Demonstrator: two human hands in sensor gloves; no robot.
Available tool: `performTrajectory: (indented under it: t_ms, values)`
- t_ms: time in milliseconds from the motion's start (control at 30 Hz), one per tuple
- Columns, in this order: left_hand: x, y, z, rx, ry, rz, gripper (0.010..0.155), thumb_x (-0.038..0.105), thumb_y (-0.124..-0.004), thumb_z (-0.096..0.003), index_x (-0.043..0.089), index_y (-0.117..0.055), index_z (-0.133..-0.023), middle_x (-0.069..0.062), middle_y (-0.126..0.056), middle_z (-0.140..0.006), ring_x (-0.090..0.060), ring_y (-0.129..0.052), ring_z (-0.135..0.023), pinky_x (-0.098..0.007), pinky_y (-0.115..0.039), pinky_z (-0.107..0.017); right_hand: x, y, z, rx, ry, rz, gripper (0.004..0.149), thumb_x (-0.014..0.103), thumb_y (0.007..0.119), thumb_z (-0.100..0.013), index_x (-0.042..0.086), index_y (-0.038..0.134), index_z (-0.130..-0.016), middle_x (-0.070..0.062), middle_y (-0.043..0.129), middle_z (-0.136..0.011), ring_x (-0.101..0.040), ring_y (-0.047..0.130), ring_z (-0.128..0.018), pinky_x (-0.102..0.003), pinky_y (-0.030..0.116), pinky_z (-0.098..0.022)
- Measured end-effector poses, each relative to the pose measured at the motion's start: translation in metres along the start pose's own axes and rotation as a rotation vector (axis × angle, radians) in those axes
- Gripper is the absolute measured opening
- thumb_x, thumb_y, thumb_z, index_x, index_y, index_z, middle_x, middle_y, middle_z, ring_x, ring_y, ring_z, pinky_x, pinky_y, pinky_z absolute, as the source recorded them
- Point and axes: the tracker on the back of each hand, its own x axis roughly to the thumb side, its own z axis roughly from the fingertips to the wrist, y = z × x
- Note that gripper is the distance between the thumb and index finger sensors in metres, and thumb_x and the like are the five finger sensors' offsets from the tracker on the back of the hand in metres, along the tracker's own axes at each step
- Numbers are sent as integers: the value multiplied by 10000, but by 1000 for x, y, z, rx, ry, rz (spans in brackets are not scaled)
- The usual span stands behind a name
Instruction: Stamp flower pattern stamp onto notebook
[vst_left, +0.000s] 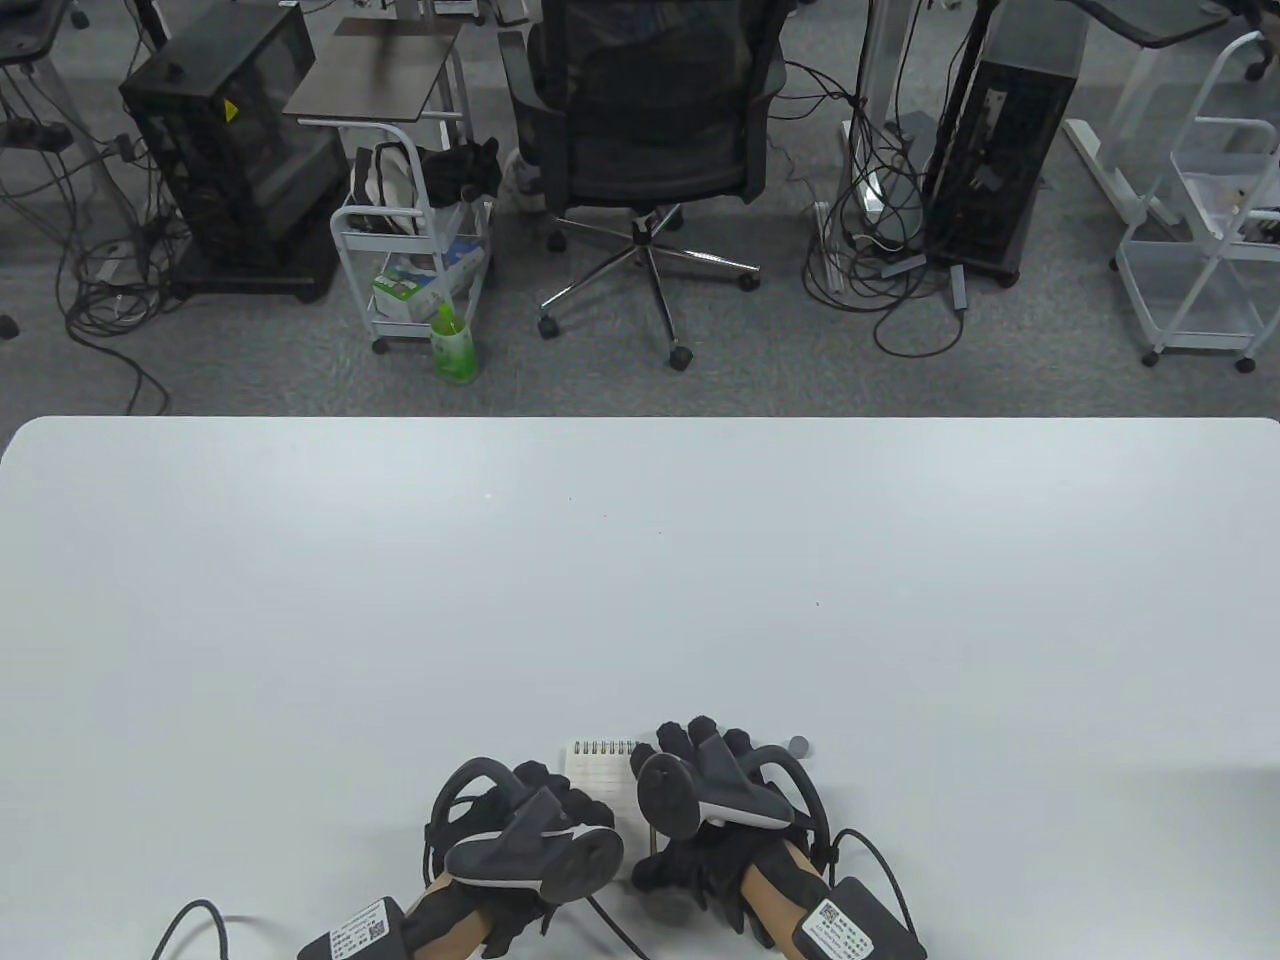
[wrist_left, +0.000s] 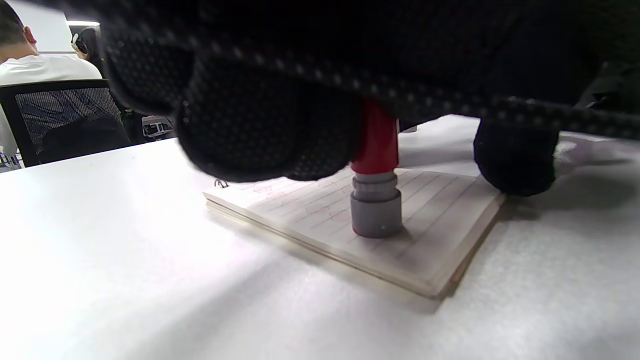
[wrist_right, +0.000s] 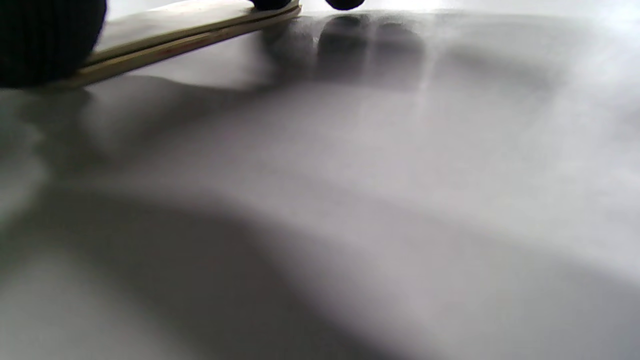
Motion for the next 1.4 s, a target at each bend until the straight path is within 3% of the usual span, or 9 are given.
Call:
performTrajectory:
  t_ms: [367, 900, 1200, 1400]
  values:
    - [3, 0, 0, -7, 4, -18, 435, 378, -834, -349, 186, -877, -738, -24, -1037, -628, -211, -1074, -440, -491, -817, -585, -1, 1, 0, 1, 1, -15, 1023, 672, 769, -303, 251, 256, -1081, -182, 127, -1102, -505, 146, -1022, -682, 204, -702]
    - [-1, 2, 3, -45, 6, 18, 441, 378, -818, -389, 182, -836, -784, -39, -999, -676, -236, -1041, -488, -542, -766, -589, -1, 1, 0, 2, -1, -11, 1025, 671, 771, -301, 248, 260, -1082, -181, 130, -1104, -504, 145, -1023, -682, 202, -702]
    - [-2, 16, 5, 52, 4, 26, 434, 370, -808, -398, 192, -831, -793, -39, -992, -683, -240, -1034, -491, -555, -760, -583, 0, 1, 0, 3, -2, -7, 1022, 670, 770, -303, 244, 264, -1082, -181, 133, -1104, -504, 150, -1025, -684, 202, -701]
    - [3, 12, 1, 52, -3, 5, 434, 376, -803, -400, 202, -829, -798, -32, -990, -689, -234, -1034, -496, -553, -763, -580, 0, 1, 0, 2, -2, -1, 1022, 668, 771, -303, 242, 266, -1083, -182, 136, -1105, -504, 152, -1025, -685, 191, -703]
